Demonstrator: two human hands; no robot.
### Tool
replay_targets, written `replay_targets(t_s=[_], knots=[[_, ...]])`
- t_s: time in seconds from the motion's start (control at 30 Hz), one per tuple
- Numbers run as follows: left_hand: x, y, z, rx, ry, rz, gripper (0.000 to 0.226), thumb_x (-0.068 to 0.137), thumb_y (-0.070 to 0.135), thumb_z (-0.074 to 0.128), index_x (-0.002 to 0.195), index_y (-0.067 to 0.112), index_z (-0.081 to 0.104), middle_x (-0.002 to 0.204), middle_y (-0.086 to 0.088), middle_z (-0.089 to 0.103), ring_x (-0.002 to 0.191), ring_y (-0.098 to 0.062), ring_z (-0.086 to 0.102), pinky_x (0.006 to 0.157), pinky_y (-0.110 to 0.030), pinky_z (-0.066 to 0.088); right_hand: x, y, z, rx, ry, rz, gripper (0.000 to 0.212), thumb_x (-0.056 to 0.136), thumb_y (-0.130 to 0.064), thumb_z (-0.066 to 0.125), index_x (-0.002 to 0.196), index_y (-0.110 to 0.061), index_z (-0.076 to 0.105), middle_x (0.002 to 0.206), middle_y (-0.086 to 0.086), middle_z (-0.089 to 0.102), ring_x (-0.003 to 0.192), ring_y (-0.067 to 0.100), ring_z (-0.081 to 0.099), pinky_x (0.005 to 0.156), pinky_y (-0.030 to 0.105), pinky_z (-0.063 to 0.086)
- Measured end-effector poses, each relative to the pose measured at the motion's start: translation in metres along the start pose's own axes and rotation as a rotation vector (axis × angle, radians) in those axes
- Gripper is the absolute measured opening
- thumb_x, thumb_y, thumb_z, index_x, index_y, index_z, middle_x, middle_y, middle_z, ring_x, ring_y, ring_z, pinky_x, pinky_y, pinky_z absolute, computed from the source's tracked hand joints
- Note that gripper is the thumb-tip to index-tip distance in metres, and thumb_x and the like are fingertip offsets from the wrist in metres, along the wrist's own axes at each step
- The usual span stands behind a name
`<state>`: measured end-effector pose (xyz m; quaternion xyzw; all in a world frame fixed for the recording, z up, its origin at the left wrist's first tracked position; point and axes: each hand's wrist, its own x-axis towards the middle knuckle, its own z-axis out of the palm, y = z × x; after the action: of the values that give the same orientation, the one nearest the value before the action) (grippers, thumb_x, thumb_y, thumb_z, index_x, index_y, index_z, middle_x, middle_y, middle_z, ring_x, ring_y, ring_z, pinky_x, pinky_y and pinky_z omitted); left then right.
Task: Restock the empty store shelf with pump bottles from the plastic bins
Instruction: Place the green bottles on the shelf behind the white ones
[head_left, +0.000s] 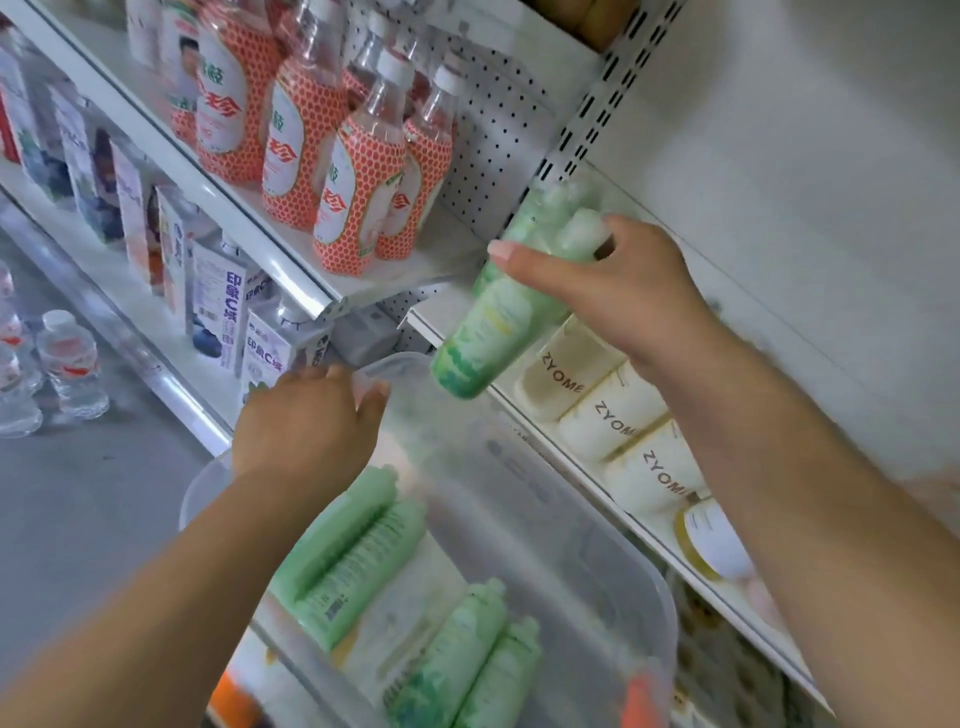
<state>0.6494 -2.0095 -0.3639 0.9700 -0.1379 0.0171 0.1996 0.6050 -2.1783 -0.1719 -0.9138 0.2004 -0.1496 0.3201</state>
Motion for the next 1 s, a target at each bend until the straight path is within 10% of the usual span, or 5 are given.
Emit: replay_targets(t_s=[0.2,0.37,0.63,1.0], knots=[[0.0,-0.001,0.0,-0.007,-0.017,0.004,0.054,0.099,0.056,0.024,0.115,0.016,0.057,0.115,-0.008,0.064,0.11,-0.03,0.058,0.068,-0.037,0.036,0.067,-0.016,-0.015,-0.183,0.064,0.034,0.068,0.055,-0.072,0.087,0.085,-0.016,0.06,0.087,-0.004,0.064,0.086,0.018,0.068,0.07,0.031,0.053],[0.001,0.0,-0.001,0.012,-0.026,-0.003,0.056,0.099,0.057,0.021,0.114,0.017,0.056,0.113,-0.006,0.063,0.108,-0.027,0.058,0.067,-0.034,0.035,0.109,0.005,-0.004,-0.398,0.052,0.048,0.088,0.052,-0.074,0.086,0.114,-0.014,0.068,0.115,0.001,0.069,0.104,0.019,0.067,0.076,0.026,0.051],[0.004,0.001,-0.001,0.013,-0.059,-0.008,0.056,0.099,0.057,0.02,0.114,0.017,0.055,0.116,-0.004,0.063,0.111,-0.026,0.056,0.078,-0.037,0.043,0.132,0.038,0.005,-0.477,-0.078,0.131,0.099,0.065,-0.062,0.087,0.138,-0.003,0.055,0.139,0.01,0.058,0.127,0.027,0.057,0.107,0.036,0.047],[0.001,0.0,-0.001,0.021,-0.045,0.008,0.055,0.097,0.061,0.018,0.11,0.022,0.054,0.111,0.001,0.064,0.106,-0.022,0.059,0.075,-0.035,0.044,0.126,0.038,0.016,-0.758,-0.057,-0.068,0.084,0.074,-0.045,0.088,0.139,-0.006,0.053,0.139,0.013,0.057,0.127,0.03,0.056,0.104,0.039,0.049]])
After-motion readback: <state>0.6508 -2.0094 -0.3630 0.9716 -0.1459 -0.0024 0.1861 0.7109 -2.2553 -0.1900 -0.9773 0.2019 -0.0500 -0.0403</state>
